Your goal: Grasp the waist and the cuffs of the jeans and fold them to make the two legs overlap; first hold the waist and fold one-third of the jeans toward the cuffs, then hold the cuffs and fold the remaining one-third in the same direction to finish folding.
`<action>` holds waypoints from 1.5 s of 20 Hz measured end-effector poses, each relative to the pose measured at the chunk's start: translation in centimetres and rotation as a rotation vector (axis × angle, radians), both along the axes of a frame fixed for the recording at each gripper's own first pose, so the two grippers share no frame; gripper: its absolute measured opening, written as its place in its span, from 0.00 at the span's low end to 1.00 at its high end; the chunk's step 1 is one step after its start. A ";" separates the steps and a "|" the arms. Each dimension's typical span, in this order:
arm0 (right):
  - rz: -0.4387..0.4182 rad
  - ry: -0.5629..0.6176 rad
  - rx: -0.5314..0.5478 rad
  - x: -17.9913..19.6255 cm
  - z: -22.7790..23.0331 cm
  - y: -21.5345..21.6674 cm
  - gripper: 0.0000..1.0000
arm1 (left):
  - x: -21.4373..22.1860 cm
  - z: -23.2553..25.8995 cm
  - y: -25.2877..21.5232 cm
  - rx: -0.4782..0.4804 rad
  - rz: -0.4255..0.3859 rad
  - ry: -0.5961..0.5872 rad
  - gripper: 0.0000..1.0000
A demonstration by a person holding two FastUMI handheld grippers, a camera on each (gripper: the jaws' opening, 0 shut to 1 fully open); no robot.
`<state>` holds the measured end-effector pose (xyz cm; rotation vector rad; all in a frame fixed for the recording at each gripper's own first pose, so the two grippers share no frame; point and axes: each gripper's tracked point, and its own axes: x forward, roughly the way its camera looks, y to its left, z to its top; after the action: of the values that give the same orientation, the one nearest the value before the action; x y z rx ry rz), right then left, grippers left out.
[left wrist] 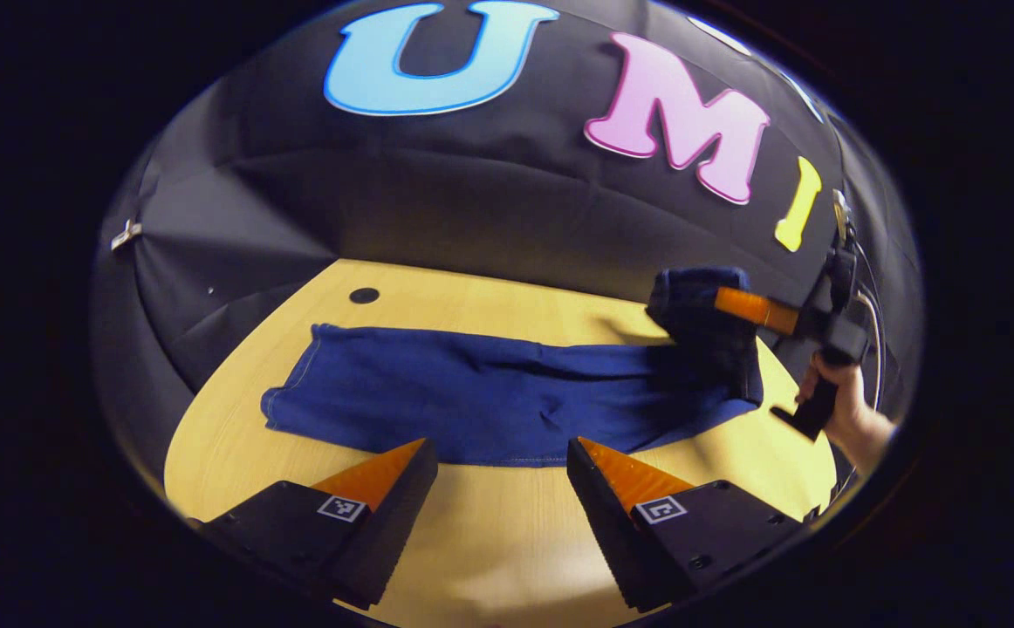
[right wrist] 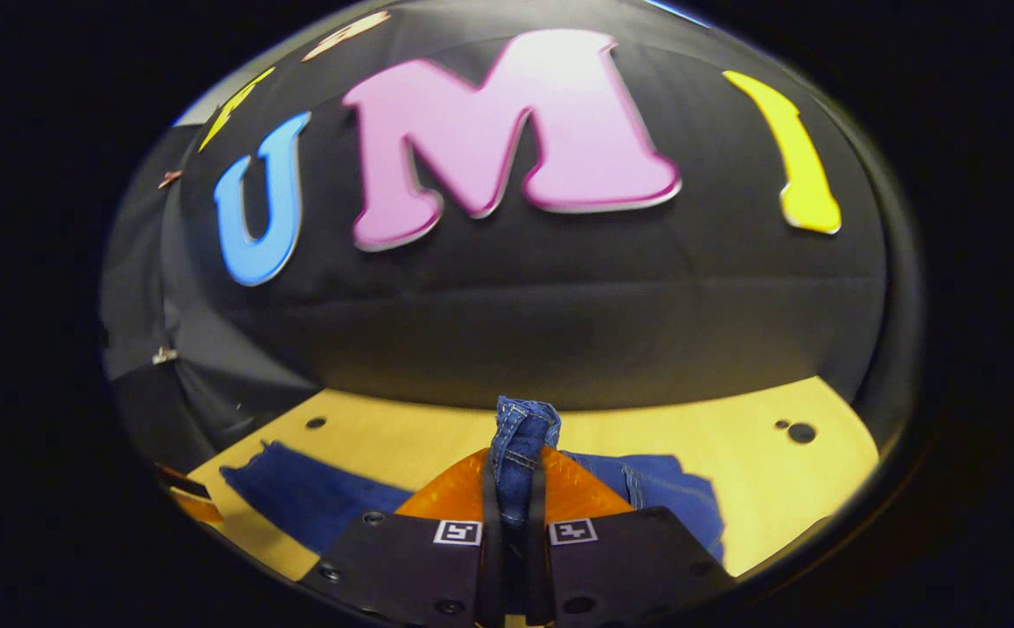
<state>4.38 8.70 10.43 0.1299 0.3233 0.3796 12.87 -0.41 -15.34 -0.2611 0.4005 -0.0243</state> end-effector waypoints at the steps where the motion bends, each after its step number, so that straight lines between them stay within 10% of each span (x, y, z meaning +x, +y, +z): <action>1: 0.041 0.015 -0.048 -0.9 -1.5 0.9 0.13 | 0.1 0.0 0.9 -0.014 0.030 -0.011 0.96; 4: 0.139 0.075 -0.109 -3.2 -6.0 2.8 0.11 | 1.3 -0.3 5.1 -0.025 0.146 -0.027 0.96; 7: 0.162 0.129 -0.054 -5.9 -7.1 3.8 0.76 | 2.0 -1.6 10.5 -0.047 0.280 -0.025 0.96; 9: 0.154 0.070 -0.084 -6.4 -6.6 4.0 0.93 | 2.7 -2.9 14.3 -0.054 0.356 -0.021 0.96; 14: 0.110 0.094 -0.082 -9.2 -6.6 1.4 0.97 | 5.6 -7.5 20.9 -0.028 0.436 0.040 0.96; 26: -0.062 0.218 -0.081 -13.1 -8.7 -7.2 0.99 | 8.6 -11.0 20.1 0.052 0.319 0.134 0.96; 30: -0.064 0.234 -0.070 -13.5 -9.0 -7.0 0.99 | 8.6 -10.6 19.2 -0.032 0.305 0.034 0.48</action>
<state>-9.11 1.70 1.39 0.1163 0.5610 0.2897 21.46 18.80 -25.97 -0.3526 0.3910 0.2737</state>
